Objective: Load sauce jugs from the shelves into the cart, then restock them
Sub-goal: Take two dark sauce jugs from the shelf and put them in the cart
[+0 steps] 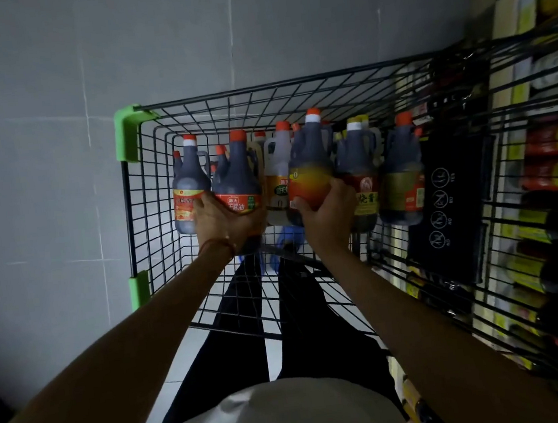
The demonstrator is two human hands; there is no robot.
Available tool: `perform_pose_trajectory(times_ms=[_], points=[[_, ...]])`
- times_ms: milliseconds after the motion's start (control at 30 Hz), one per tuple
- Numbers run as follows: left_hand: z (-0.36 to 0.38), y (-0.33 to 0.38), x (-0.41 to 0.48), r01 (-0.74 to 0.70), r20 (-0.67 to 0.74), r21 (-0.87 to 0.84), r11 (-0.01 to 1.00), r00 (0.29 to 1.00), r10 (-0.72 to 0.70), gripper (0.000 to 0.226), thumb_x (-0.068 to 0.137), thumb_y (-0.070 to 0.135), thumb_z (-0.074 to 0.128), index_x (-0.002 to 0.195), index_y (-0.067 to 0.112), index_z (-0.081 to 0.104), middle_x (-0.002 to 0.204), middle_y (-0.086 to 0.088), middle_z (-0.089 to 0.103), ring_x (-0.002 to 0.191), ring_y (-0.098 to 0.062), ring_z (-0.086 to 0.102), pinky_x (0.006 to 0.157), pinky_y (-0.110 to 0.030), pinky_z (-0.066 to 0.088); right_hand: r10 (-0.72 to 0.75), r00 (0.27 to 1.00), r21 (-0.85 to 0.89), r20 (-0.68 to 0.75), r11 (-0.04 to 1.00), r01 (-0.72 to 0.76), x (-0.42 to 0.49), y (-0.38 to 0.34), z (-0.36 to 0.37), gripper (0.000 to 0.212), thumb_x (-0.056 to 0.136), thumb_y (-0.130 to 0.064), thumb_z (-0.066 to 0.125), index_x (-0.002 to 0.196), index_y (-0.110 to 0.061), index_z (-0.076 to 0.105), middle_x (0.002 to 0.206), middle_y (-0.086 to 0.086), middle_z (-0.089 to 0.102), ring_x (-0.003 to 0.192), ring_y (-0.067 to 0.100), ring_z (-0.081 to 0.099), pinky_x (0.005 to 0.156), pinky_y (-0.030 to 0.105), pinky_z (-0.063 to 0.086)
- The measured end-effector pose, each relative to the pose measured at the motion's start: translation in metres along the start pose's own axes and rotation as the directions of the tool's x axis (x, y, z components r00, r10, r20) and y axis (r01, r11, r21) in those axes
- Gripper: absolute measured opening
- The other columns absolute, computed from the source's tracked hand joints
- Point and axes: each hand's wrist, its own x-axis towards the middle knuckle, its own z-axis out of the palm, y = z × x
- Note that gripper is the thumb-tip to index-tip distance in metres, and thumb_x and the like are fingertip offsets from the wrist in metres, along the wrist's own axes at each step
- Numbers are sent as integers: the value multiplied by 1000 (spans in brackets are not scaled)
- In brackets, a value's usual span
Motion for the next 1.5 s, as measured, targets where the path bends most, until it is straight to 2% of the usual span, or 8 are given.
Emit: perform_pose_trajectory(times_ms=[167,300,500,833,1067,1233,1333,1500], points=[[-1,4,2,14,26,37,999,1000,-15,102,63,53,88,135,4,37,129,-15,44,114,-32,51,98,-49,51,39,999,103,-9,994,-38,-2,-9,4,75,77,-20,90,135,-3,47,136,16,52,123,32,53,92,31,42],[-2,1,4,8,41,28,1000,999,-9,99,64,52,88,134,4,37,128,-15,45,114,-33,51,98,-50,51,68,998,132,-3,989,-67,3,-7,7,88,66,-27,96,138,-10,47,136,13,50,123,31,54,103,51,50],[-3,-1,8,7,59,-6,1000,998,-7,97,64,53,87,133,6,37,125,-12,46,108,-28,52,95,-48,53,54,996,92,65,994,-60,16,-10,7,101,64,-23,98,148,-9,44,141,15,40,129,31,47,104,33,42],[0,-7,15,20,81,-119,993,997,-10,87,67,45,89,128,10,38,109,-2,55,92,-21,57,78,-34,50,128,961,172,246,970,-173,30,-15,6,105,70,-10,93,153,-13,27,133,2,52,112,17,54,94,28,42],[-6,-11,19,64,172,-156,986,984,-37,103,50,57,90,129,14,40,114,-3,62,98,-23,64,86,-43,58,197,939,68,284,972,-224,40,-19,12,105,64,-23,98,144,-10,30,114,-2,54,98,19,56,84,30,44],[-6,-15,20,80,201,-194,978,979,-40,117,32,71,86,129,20,45,114,4,63,99,-16,65,90,-41,57,232,909,77,347,959,-274,42,-16,11,75,60,-21,98,122,-16,57,105,-2,68,96,21,67,82,31,53],[-7,-9,14,39,183,-204,978,983,-1,90,47,52,91,121,22,48,112,3,64,99,-18,65,92,-39,56,220,897,159,384,941,-299,37,-19,-2,48,60,-7,95,96,-19,64,89,-6,68,81,12,66,64,24,48],[-14,-26,14,-104,136,-129,986,983,122,119,33,83,82,129,22,49,114,5,67,97,-16,67,85,-40,59,239,908,295,346,890,-347,-5,-8,-8,62,57,-3,95,111,-16,68,100,-1,73,92,19,71,75,30,56]])
